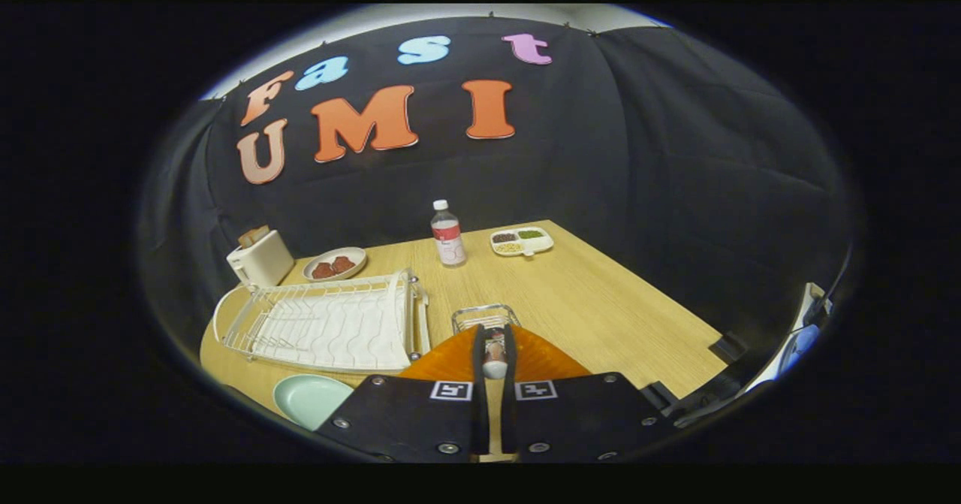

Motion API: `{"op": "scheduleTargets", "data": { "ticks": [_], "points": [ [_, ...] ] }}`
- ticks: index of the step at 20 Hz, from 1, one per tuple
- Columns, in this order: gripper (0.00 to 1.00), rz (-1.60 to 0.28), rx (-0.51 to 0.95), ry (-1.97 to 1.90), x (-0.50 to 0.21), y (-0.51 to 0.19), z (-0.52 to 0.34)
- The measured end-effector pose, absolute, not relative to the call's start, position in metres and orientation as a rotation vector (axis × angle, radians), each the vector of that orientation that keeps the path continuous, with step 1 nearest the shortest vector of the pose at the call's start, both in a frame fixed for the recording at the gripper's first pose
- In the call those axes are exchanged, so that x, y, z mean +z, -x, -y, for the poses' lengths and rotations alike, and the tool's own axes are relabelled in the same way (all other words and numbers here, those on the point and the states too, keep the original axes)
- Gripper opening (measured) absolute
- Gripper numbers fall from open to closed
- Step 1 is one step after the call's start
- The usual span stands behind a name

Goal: Take the plate from the dish rack, then take the spoon from the basket and place it into the plate.

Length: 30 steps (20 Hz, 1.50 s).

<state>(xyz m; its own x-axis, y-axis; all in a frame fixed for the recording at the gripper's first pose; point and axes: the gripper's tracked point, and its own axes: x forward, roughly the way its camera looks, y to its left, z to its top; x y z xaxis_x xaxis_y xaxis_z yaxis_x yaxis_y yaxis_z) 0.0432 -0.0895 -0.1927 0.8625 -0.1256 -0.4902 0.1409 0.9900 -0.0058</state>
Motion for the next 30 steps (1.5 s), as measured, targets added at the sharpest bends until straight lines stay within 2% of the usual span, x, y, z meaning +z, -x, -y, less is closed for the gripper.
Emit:
{"op": "scheduleTargets", "data": {
  "ticks": [9,17,26,30],
  "points": [
    [0.06,-0.436,-0.110,-0.072,-0.136,0.008,0.034],
    [0.06,-0.426,0.024,-0.072,-0.115,0.043,-0.048],
    [0.06,-0.487,0.207,-0.081,-0.138,0.065,-0.129],
    [0.06,-0.533,0.246,-0.084,-0.165,0.072,-0.147]
  ]
}}
